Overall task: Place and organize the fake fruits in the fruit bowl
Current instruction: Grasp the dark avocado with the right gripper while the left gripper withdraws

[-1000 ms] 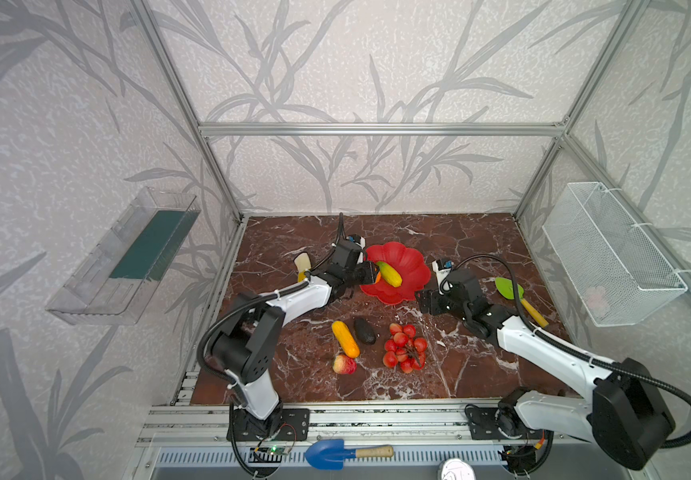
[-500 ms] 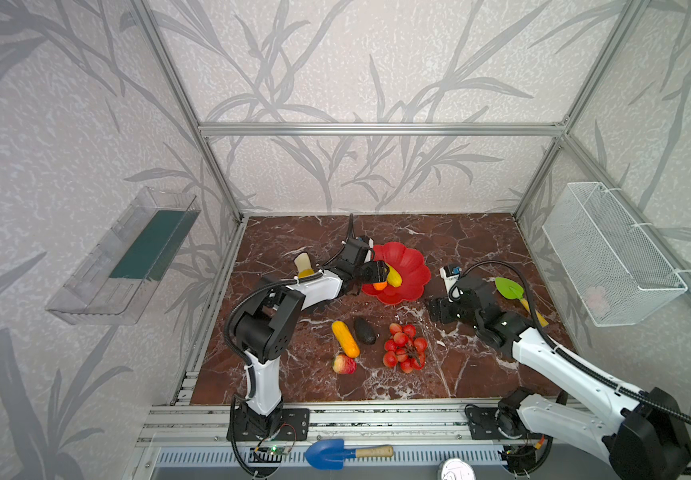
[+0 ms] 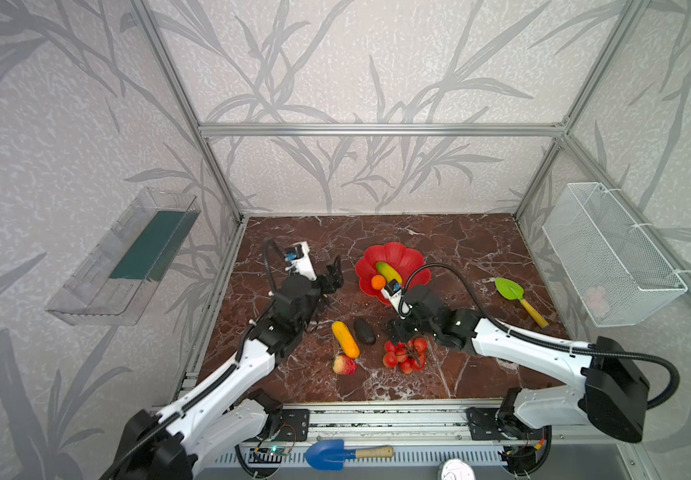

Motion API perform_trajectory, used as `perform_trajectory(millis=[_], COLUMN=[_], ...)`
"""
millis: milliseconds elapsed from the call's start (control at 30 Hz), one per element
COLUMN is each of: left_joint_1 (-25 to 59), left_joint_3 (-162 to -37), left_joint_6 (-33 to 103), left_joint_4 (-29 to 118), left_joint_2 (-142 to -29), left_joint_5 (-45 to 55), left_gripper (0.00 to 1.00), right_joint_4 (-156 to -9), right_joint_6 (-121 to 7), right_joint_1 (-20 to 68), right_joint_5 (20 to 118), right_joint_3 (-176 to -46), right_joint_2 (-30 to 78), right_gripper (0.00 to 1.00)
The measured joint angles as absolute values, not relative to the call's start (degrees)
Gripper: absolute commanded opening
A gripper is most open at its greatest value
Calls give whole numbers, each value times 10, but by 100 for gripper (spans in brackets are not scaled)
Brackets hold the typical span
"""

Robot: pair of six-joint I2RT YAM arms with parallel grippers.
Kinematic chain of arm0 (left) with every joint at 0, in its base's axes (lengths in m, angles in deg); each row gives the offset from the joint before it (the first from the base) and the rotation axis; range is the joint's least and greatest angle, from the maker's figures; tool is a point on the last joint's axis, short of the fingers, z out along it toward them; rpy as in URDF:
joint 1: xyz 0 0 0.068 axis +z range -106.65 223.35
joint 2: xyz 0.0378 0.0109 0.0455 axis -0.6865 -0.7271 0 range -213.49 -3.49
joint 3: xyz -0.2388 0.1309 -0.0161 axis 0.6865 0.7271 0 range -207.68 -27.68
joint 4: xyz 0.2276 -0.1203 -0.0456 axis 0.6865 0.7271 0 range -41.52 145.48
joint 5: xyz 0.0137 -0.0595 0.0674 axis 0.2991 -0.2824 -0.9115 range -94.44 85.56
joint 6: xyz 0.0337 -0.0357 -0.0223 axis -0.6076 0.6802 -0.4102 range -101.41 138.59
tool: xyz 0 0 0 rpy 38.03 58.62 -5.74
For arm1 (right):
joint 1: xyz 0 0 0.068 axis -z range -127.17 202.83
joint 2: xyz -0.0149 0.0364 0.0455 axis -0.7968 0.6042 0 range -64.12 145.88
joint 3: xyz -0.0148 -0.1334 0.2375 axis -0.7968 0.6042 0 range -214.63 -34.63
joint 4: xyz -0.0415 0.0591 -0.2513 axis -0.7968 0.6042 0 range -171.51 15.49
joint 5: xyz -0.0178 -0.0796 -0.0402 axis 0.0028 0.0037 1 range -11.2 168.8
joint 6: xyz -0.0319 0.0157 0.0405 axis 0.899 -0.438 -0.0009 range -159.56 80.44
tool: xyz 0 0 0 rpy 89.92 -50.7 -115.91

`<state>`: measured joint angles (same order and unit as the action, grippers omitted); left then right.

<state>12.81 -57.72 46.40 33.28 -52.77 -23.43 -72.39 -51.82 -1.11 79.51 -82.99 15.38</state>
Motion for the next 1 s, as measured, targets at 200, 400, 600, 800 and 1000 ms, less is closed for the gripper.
perform_trajectory(millis=[200,400,600,800,1000], left_joint_1=[133,134,134,134,134], left_joint_3=[-441,-403,-390,-385,-382], left_joint_6=[517,581,622,644,659], left_joint_4=[437,545,614,612,561], left_joint_2=[-291,-133,-99,-134,-248], left_joint_5=[-324,-353,-354,-337,-280], left_gripper=[88,88,88,88,87], right_joint_4=[-725,-725,-723,-722,-742], right_joint_6=[-529,-523,-519,-530,-530], right_joint_1=[-53,-54,-54,-50,23], right_joint_5=[783,790,794,808,827], right_joint_3=[-876,-940,-975,-970,-922], right_joint_2=[255,348,419,402,257], right_gripper=[80,75,52,38,39])
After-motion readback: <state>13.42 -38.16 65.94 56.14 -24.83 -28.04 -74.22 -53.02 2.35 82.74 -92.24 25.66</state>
